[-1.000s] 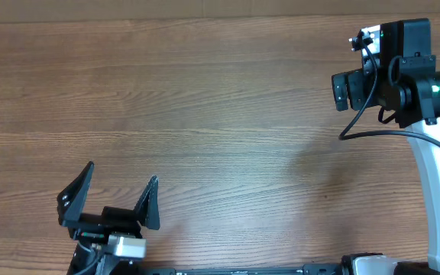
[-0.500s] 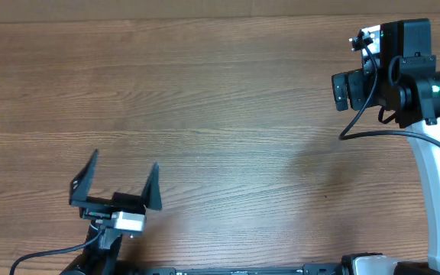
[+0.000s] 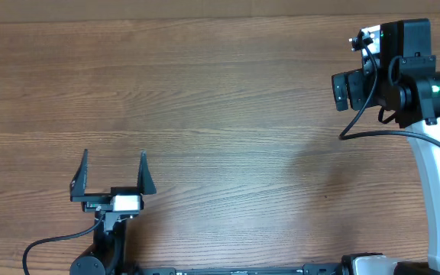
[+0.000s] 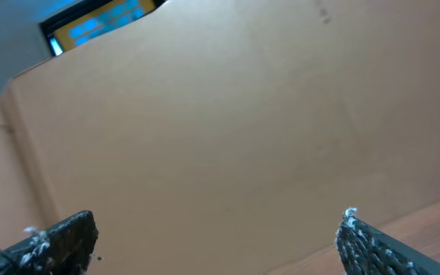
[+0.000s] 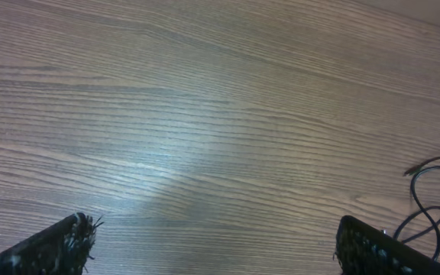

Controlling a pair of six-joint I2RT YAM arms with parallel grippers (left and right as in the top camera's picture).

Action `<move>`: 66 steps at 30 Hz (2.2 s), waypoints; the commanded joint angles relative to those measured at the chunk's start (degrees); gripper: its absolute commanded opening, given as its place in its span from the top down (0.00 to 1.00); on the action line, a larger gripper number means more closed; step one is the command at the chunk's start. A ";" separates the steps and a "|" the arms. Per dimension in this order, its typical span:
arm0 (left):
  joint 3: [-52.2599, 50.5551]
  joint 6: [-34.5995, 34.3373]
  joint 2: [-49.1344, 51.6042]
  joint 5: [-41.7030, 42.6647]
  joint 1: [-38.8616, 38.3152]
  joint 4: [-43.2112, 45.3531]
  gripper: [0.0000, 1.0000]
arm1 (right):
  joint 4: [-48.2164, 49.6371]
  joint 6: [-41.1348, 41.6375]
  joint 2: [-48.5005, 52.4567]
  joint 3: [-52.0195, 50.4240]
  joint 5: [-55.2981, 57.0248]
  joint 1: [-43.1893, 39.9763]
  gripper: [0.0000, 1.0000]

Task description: Untangle cables

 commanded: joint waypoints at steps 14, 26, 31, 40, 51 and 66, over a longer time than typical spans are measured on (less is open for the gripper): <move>-1.60 0.37 -0.72 -3.17 3.82 -17.31 0.00 | 0.17 0.44 -0.04 -0.13 0.57 0.22 0.00; -1.60 -4.24 -0.72 -3.43 3.82 -28.76 0.00 | 0.17 0.44 -0.04 -0.13 0.57 0.22 0.00; -1.60 -16.85 -0.72 -3.78 3.82 -28.76 0.00 | 0.17 0.46 -0.04 -0.13 0.57 0.22 0.00; -1.60 -19.89 -0.72 -3.93 3.82 -28.81 0.00 | 0.20 0.44 -0.04 -0.13 0.57 0.22 0.00; -1.57 -19.93 -0.72 -3.21 3.80 -28.76 0.00 | 0.17 0.44 -0.04 -0.13 0.57 0.22 0.00; -1.57 -19.93 -0.66 -3.10 3.80 -28.76 0.00 | 0.17 0.44 -0.04 -0.13 0.57 0.22 0.00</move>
